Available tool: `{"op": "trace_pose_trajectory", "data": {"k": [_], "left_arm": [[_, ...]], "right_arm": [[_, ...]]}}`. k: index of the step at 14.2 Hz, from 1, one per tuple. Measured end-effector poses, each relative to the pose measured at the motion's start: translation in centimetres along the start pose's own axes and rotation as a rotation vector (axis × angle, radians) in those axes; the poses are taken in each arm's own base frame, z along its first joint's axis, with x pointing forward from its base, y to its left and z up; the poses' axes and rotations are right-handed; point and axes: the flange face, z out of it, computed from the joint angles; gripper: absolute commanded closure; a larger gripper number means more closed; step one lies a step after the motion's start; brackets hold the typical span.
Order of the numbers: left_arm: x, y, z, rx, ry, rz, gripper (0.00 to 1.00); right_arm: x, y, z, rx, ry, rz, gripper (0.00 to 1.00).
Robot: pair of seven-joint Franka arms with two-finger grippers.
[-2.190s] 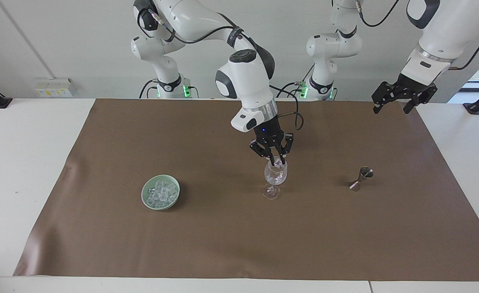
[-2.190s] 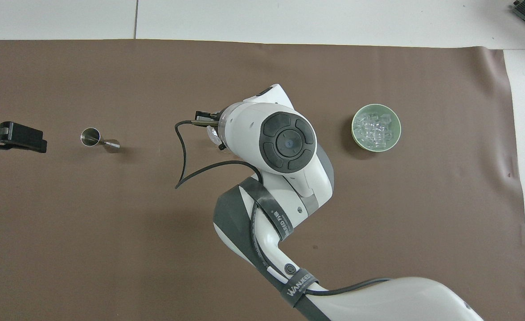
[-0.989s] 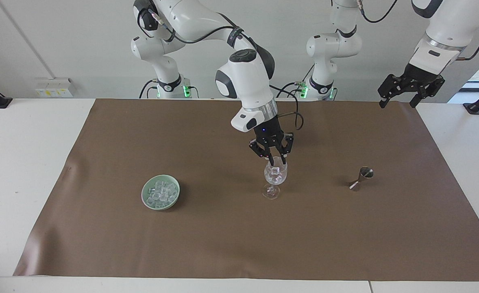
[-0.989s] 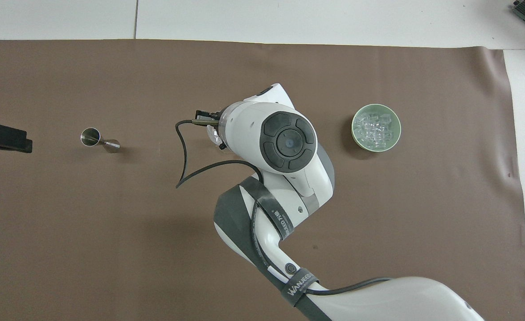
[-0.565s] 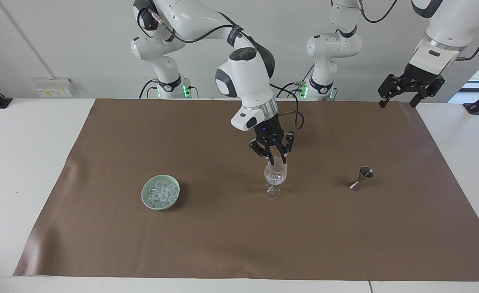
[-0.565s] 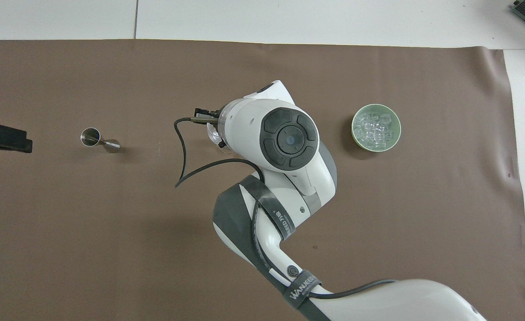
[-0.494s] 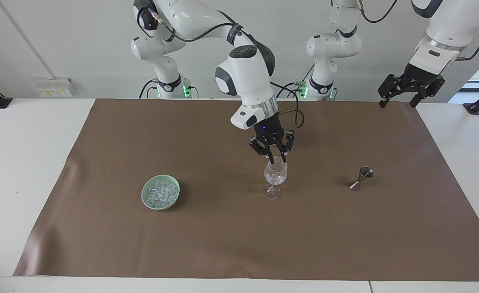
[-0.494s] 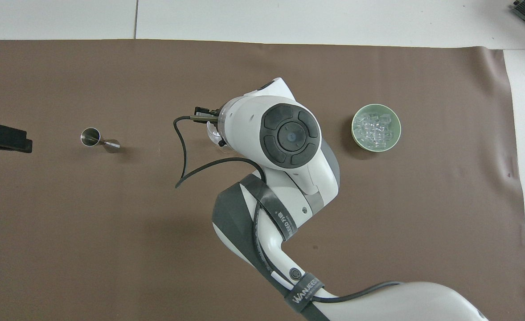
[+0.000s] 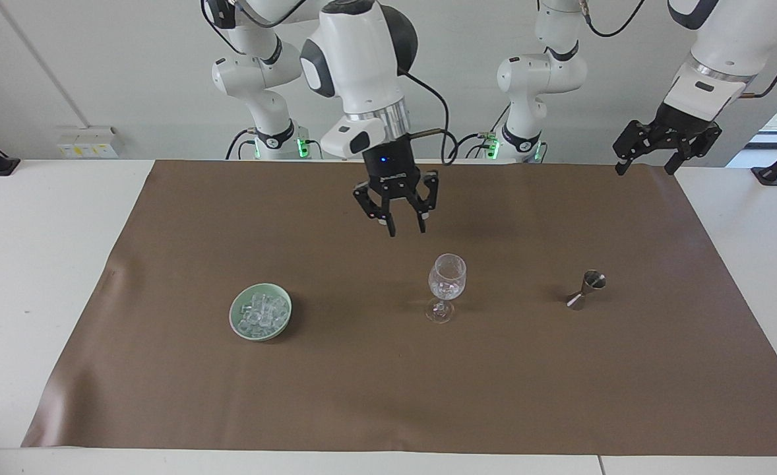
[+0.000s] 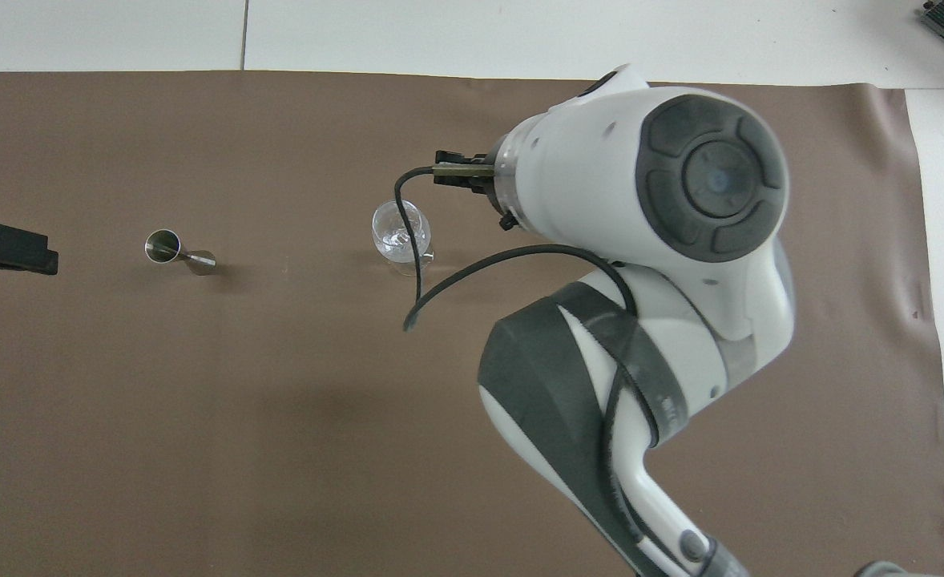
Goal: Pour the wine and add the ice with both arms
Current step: 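Move the right gripper back toward the green bowl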
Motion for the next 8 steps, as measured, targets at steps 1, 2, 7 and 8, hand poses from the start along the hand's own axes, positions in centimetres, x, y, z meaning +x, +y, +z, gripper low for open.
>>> {"op": "trace_pose_trajectory", "data": {"k": [1,2,7,8], "left_arm": [[0.0,0.0,0.0,0.0,0.0,0.0,0.0],[0.0,0.0,0.0,0.0,0.0,0.0,0.0],[0.0,0.0,0.0,0.0,0.0,0.0,0.0],[0.0,0.0,0.0,0.0,0.0,0.0,0.0]], "right_arm": [[0.8,2.8,-0.9,-0.036,-0.03,-0.022,0.16],[1.4,5.6,-1.8,-0.068,-0.06,-0.041,0.1],[2.5,18.2,-6.2,-0.159,-0.185,-0.108,0.0],[2.5,19.9,-6.7,-0.166,-0.205,-0.127,0.0]]}}
